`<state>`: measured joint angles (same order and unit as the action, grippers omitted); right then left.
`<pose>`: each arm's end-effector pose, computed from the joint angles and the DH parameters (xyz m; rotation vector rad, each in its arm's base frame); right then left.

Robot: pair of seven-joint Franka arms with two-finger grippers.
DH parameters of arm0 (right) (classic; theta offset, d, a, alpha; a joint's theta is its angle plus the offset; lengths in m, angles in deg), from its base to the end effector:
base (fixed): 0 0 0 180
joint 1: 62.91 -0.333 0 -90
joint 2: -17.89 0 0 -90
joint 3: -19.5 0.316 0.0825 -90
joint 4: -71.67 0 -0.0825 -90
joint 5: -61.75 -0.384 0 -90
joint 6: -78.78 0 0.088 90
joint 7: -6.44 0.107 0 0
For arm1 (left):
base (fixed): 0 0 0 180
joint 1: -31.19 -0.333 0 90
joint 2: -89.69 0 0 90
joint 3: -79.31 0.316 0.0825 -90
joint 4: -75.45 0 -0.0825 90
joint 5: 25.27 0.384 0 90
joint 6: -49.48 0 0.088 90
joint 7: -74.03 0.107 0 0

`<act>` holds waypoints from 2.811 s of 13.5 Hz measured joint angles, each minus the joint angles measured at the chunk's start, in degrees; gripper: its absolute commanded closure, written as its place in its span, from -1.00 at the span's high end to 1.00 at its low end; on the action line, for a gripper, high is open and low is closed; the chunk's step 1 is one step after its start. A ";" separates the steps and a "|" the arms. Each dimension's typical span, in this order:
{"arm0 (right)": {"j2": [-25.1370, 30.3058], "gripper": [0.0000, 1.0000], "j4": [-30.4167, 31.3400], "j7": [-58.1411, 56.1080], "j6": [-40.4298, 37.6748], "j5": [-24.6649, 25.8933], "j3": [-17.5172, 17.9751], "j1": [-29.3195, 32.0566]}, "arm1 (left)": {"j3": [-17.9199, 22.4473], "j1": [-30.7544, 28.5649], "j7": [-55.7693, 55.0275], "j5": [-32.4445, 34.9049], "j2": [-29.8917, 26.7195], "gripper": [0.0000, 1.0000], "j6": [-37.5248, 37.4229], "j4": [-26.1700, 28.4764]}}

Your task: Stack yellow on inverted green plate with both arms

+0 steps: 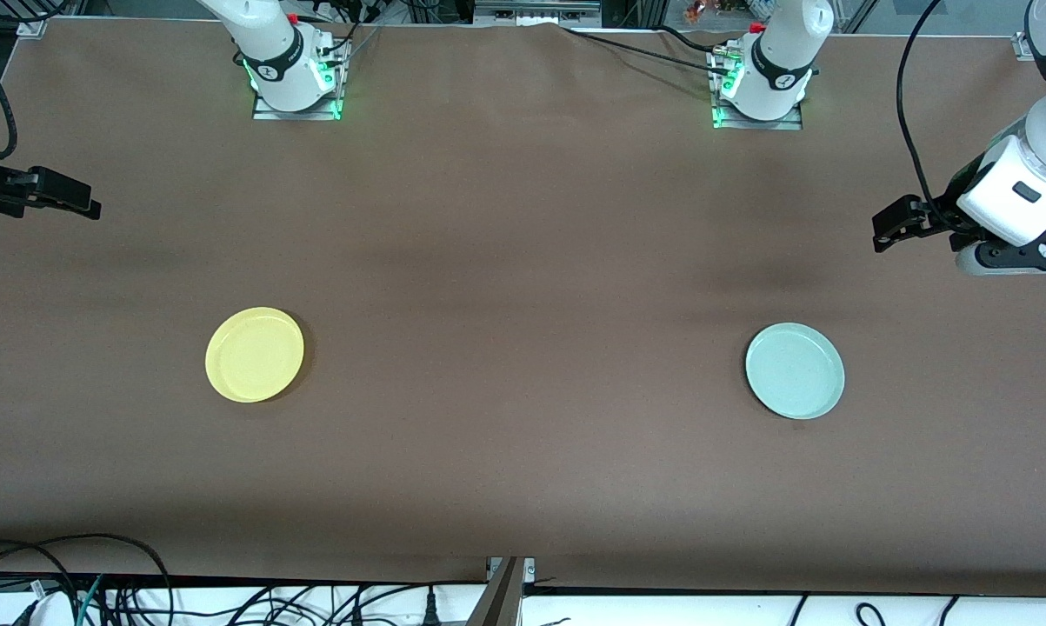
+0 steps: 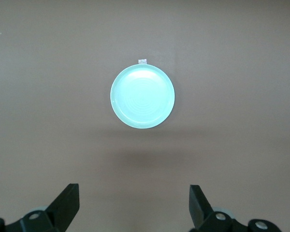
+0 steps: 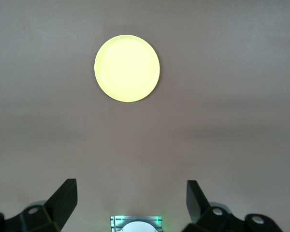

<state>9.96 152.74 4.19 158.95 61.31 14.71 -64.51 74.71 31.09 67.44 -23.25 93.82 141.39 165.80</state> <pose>0.5776 -0.0277 0.6048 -3.1289 0.0247 0.2409 0.5760 -0.0401 0.5838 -3.1069 -0.0537 0.0646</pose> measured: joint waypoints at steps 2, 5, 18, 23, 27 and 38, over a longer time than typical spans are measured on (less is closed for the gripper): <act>0.00 1.00 0.00 0.00 0.00 0.00 0.00 0.00 | -0.01 0.01 0.00 0.00 0.00 1.00 0.00 0.00; 0.00 1.00 0.00 0.00 0.00 0.00 0.00 0.00 | -0.07 0.05 0.00 0.00 0.00 1.00 0.00 0.00; 0.00 1.00 0.00 0.00 0.00 -0.01 0.00 0.00 | -0.15 0.24 0.00 0.00 0.02 1.00 0.00 0.00; 0.00 1.00 0.00 0.00 0.00 -0.01 0.00 0.00 | -0.22 0.26 -0.84 0.00 0.02 1.00 -0.07 0.00; 0.00 1.00 0.00 0.00 0.00 -0.01 0.00 0.00 | -0.89 0.29 -2.01 0.00 0.02 1.00 -1.48 -0.03; -0.01 1.00 0.00 0.01 0.00 -0.01 0.00 0.01 | -0.92 0.30 -2.13 0.00 0.02 1.00 -1.72 -0.08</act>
<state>9.95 152.74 4.20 158.95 61.30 14.71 -64.50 73.79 31.38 65.32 -23.25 93.83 139.67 165.72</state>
